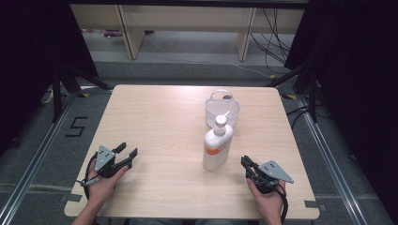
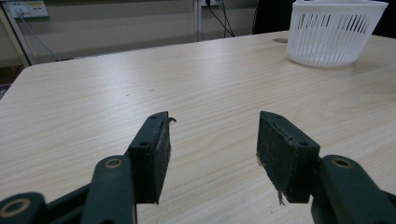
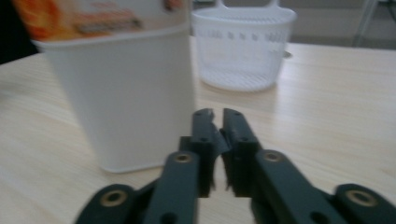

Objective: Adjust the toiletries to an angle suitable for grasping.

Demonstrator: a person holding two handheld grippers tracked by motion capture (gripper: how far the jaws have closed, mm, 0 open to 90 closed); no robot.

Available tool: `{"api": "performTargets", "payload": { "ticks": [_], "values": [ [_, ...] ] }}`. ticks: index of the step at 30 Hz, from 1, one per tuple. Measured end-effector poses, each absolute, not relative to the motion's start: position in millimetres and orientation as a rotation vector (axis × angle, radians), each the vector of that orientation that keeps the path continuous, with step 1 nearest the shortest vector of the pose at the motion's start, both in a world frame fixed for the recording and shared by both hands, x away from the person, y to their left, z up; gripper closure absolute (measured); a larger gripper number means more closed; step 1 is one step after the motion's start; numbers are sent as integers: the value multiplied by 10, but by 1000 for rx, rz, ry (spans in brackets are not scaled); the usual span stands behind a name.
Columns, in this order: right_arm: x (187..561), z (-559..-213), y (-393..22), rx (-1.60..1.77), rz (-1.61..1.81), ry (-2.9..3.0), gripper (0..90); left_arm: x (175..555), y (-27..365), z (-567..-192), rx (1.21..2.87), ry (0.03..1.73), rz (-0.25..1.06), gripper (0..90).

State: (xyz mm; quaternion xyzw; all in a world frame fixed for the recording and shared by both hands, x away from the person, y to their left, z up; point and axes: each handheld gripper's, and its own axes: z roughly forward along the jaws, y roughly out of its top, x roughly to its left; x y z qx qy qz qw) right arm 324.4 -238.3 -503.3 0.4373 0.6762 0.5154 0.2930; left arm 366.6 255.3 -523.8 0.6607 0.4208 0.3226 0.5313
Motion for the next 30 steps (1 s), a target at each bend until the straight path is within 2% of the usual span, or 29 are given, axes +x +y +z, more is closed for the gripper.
{"api": "performTargets", "payload": {
  "ticks": [1,15,30],
  "values": [
    [3201,-4970,-2296,1130,1421,1831,900,3666,2553,-5238,1577,1004,771,440],
    [3216,-4795,-1813,1001,1517,1937,900,3653,2557,-5234,1577,1013,770,438],
    [3263,-4755,-1631,994,1499,1951,900,3661,2562,-5230,1588,1010,765,437]
  ]
}}
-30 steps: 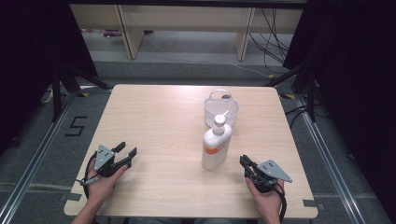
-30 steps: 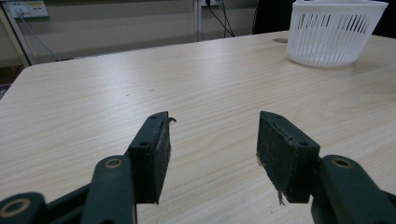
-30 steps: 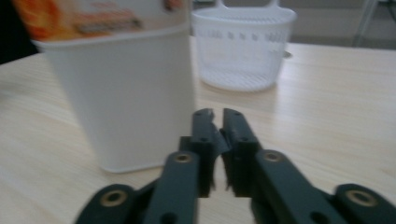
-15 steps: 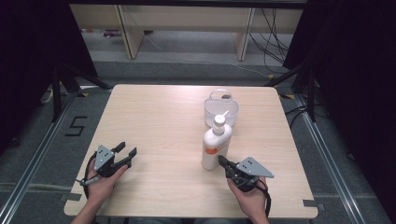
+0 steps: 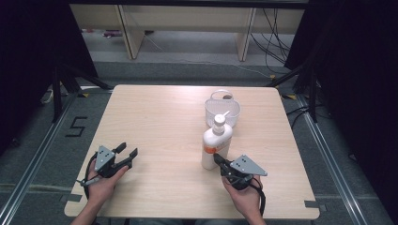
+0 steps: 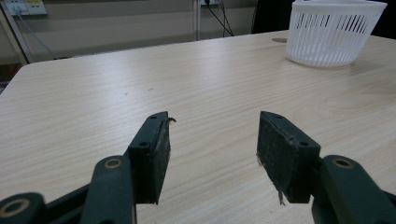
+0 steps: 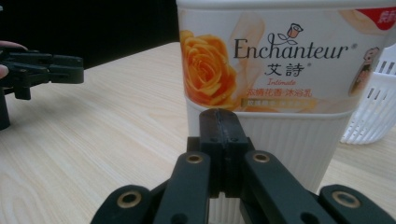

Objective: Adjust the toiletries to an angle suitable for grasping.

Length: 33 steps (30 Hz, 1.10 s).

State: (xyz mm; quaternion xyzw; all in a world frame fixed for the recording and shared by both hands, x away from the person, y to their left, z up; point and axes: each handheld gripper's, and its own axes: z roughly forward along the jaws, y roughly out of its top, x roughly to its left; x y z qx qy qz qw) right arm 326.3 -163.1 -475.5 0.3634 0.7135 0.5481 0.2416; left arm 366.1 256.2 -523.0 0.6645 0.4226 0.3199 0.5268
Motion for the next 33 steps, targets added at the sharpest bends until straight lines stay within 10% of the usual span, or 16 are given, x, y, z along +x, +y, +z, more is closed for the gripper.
{"api": "performTargets", "payload": {
  "ticks": [33],
  "values": [
    [3505,-4796,-1339,1056,1447,1906,867,3658,2564,-5231,1583,1012,761,433]
  ]
}}
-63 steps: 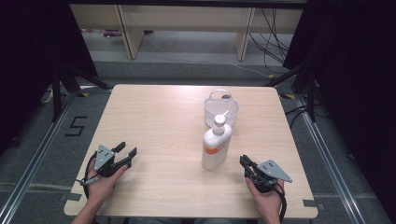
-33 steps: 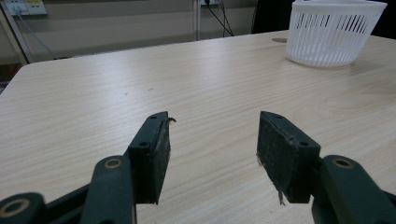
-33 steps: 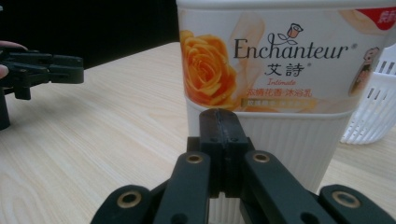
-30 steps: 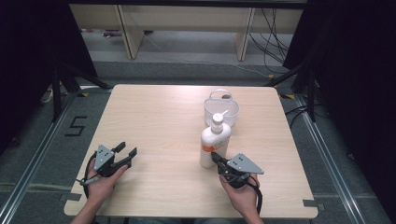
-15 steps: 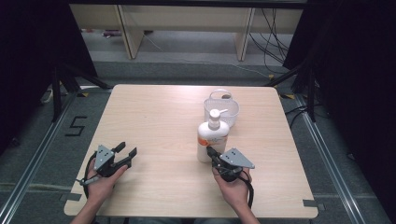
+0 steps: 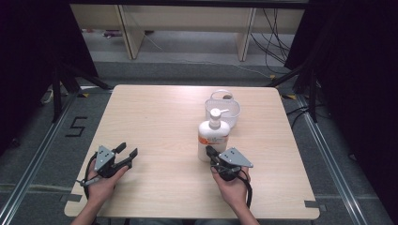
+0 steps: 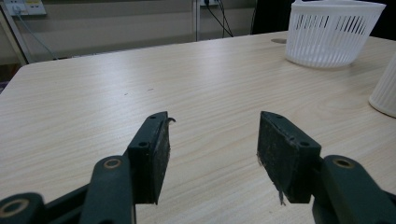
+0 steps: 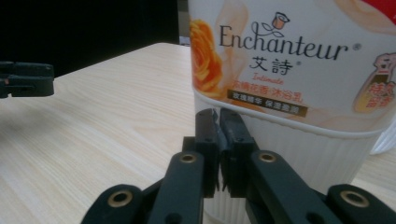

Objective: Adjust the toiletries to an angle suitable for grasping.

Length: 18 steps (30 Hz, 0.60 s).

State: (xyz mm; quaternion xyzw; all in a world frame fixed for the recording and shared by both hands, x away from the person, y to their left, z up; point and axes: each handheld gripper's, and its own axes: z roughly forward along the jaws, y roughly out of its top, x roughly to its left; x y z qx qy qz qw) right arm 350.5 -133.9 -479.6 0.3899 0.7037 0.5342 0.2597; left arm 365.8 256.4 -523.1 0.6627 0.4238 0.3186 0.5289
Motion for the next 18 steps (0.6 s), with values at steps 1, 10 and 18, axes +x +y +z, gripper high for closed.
{"api": "performTargets", "payload": {
  "ticks": [1,10,18],
  "values": [
    [3505,-4796,-1339,1056,1447,1906,867,3667,2563,-5237,1574,1004,759,433],
    [3295,-4573,-1374,991,1516,1814,711,3683,2566,-5236,1577,1011,755,433],
    [3208,-4365,-1427,989,1559,1751,615,3687,2570,-5237,1560,1036,748,433]
  ]
}}
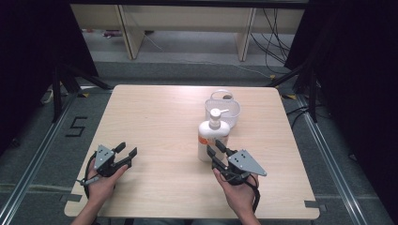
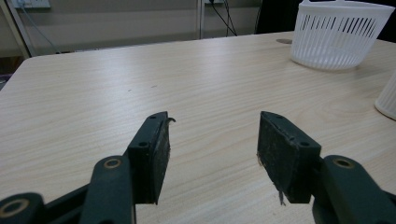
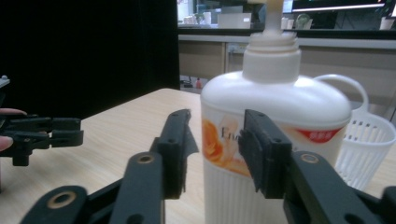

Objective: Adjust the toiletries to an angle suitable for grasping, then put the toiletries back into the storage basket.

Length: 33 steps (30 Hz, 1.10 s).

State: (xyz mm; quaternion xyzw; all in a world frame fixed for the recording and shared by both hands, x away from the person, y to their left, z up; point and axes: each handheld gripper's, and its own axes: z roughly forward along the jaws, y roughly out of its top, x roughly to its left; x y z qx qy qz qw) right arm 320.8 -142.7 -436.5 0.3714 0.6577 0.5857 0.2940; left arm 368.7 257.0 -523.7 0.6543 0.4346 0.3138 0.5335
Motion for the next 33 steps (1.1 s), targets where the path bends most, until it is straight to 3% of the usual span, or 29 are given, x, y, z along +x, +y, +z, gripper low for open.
{"api": "performTargets", "payload": {
  "ticks": [14,33],
  "values": [
    [3234,-4231,-1476,973,1530,1631,496,3671,2581,-5232,1561,1035,749,432],
    [3346,-3994,-1376,1001,1435,1547,467,3653,2570,-5232,1571,1018,755,431]
  ]
}}
